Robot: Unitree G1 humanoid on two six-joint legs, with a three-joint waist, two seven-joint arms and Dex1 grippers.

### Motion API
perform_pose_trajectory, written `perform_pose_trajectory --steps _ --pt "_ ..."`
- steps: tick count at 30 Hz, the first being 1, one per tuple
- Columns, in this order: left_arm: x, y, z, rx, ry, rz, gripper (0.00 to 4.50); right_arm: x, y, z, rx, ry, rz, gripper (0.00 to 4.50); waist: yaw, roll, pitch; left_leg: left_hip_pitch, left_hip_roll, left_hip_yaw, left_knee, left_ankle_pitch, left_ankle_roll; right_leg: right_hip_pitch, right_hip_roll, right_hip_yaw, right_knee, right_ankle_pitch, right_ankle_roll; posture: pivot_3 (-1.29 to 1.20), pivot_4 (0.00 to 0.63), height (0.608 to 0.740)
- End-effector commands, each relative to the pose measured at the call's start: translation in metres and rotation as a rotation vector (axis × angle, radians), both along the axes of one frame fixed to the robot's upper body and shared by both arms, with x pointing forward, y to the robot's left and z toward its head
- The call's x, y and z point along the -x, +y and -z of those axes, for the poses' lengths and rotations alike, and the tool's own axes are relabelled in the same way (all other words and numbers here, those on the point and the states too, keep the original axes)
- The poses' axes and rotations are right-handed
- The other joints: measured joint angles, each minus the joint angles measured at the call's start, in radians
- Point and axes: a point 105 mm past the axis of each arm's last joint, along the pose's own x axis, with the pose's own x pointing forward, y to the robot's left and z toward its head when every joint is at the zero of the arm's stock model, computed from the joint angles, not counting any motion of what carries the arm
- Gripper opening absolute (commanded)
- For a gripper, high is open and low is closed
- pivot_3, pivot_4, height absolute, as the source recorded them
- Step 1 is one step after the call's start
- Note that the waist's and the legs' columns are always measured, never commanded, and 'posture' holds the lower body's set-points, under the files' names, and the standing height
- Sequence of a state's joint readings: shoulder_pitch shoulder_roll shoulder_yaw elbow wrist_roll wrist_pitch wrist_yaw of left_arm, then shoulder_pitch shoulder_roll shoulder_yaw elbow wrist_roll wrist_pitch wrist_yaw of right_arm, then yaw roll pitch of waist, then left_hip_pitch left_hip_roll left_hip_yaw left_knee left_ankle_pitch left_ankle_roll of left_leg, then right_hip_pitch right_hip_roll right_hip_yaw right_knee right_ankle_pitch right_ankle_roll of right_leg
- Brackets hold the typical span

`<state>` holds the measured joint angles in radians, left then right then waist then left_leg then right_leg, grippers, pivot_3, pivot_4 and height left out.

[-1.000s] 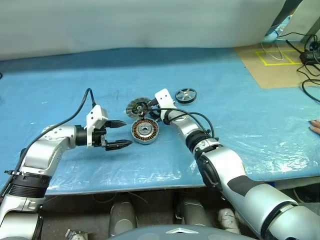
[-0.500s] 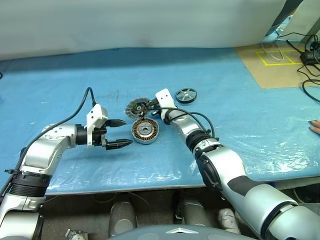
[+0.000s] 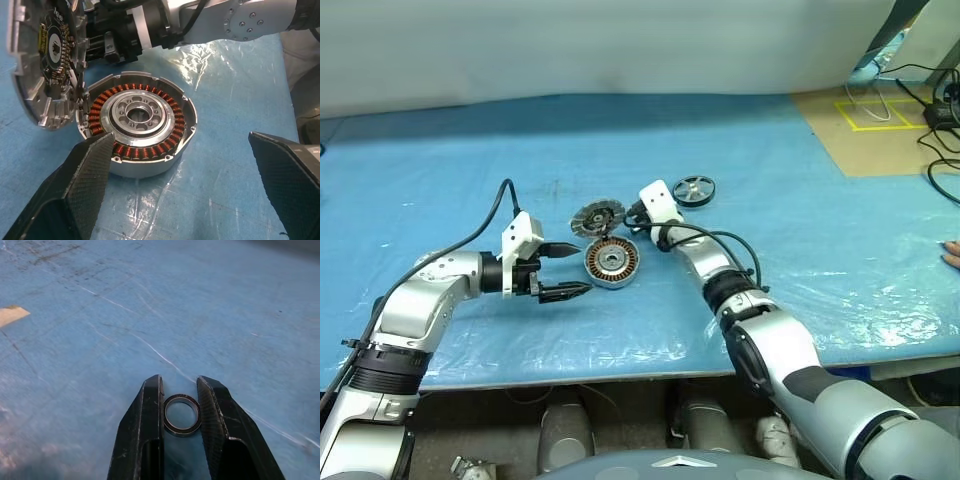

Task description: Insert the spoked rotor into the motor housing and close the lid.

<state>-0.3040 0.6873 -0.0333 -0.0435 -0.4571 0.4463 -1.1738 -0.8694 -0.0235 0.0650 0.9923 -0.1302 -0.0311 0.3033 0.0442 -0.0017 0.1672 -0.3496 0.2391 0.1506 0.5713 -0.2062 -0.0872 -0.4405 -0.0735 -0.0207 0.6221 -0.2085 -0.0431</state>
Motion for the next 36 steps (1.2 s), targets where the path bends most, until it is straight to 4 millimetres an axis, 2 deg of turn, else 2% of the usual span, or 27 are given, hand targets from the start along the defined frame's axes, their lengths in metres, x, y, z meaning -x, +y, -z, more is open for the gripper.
perform_pose_trajectory --steps 1,3,6,10,14,15,20,25,30,33,36 --pt "-0.001 -0.001 -0.005 0.01 -0.027 0.004 4.5 0.006 -0.007 -0.011 -0.03 -0.043 -0.017 0.7 -0.001 0.0 0.0 0.0 0.0 0.0 0.0 0.0 0.0 0.0 0.0 0.0 0.0 0.0 0.0 0.0 0.15 0.74" --pt "-0.002 -0.001 -0.004 0.012 -0.028 0.003 4.5 0.014 -0.015 -0.017 -0.069 -0.056 -0.029 0.7 -0.001 0.0 0.0 0.0 0.0 0.0 -0.001 0.0 0.0 0.0 0.0 0.0 0.0 0.0 0.0 0.0 0.15 0.74" --pt "-0.002 -0.001 -0.003 0.015 -0.026 0.005 4.5 0.038 -0.022 -0.026 -0.078 -0.092 -0.113 0.7 -0.001 0.0 0.0 0.0 0.0 0.0 -0.002 0.0 0.0 0.0 0.0 0.0 -0.001 0.0 0.0 0.0 0.15 0.74" --pt "-0.002 -0.003 -0.001 0.02 -0.023 0.013 4.5 0.062 -0.029 -0.028 -0.077 -0.08 -0.188 0.7 -0.004 -0.001 0.0 0.0 0.0 0.0 -0.004 0.0 0.0 0.0 0.001 0.0 -0.004 0.0 0.001 0.0 0.15 0.74" --pt "0.0 -0.005 0.004 0.03 -0.021 0.02 4.5 0.083 -0.042 -0.039 0.042 -0.143 -0.243 0.7 -0.001 0.0 0.001 0.001 0.0 0.0 -0.007 0.0 0.0 0.001 0.001 0.001 -0.005 0.0 0.001 0.0 0.15 0.74" --pt "0.0 -0.005 0.005 0.031 -0.021 0.023 4.5 0.089 -0.044 -0.038 0.118 -0.162 -0.276 0.7 -0.001 0.0 0.0 0.001 -0.001 0.0 -0.007 0.0 0.0 0.001 0.001 0.001 -0.005 0.0 0.001 0.0 0.15 0.74" --pt "0.005 -0.005 0.012 0.04 -0.025 0.028 4.5 0.114 -0.043 -0.036 0.358 -0.213 -0.449 0.7 -0.003 0.0 0.0 0.001 -0.001 0.0 -0.008 0.0 0.0 0.002 0.001 0.001 -0.008 0.0 0.001 0.0 0.15 0.74" --pt "0.009 -0.006 0.017 0.033 -0.039 0.032 4.5 0.118 -0.036 -0.047 0.395 -0.24 -0.524 0.7 -0.004 0.0 0.0 0.001 0.0 0.0 -0.007 0.0 0.0 0.002 0.002 0.001 -0.007 0.0 0.001 0.0 0.15 0.74" --pt "0.009 -0.004 0.017 0.056 -0.05 -0.007 4.5 0.114 -0.017 -0.068 0.155 -0.155 -0.568 0.7 -0.003 0.0 0.0 0.001 0.0 0.0 -0.006 0.0 0.0 0.002 0.002 0.002 -0.005 0.0 0.001 0.0 0.15 0.74" --pt "0.009 0.001 0.02 0.051 -0.055 -0.035 4.5 0.108 -0.008 -0.068 0.063 -0.087 -0.578 0.7 -0.003 0.0 0.0 0.001 0.0 0.0 -0.006 0.0 0.0 0.002 0.002 0.002 -0.004 0.0 0.001 0.0 0.15 0.74" --pt "0.009 0.003 0.02 0.05 -0.068 -0.054 4.5 0.108 0.005 -0.055 0.022 0.02 -0.63 0.7 -0.002 -0.001 0.0 0.001 0.0 0.0 -0.005 0.0 0.0 0.002 0.002 0.002 -0.004 0.0 0.001 0.0 0.15 0.74"
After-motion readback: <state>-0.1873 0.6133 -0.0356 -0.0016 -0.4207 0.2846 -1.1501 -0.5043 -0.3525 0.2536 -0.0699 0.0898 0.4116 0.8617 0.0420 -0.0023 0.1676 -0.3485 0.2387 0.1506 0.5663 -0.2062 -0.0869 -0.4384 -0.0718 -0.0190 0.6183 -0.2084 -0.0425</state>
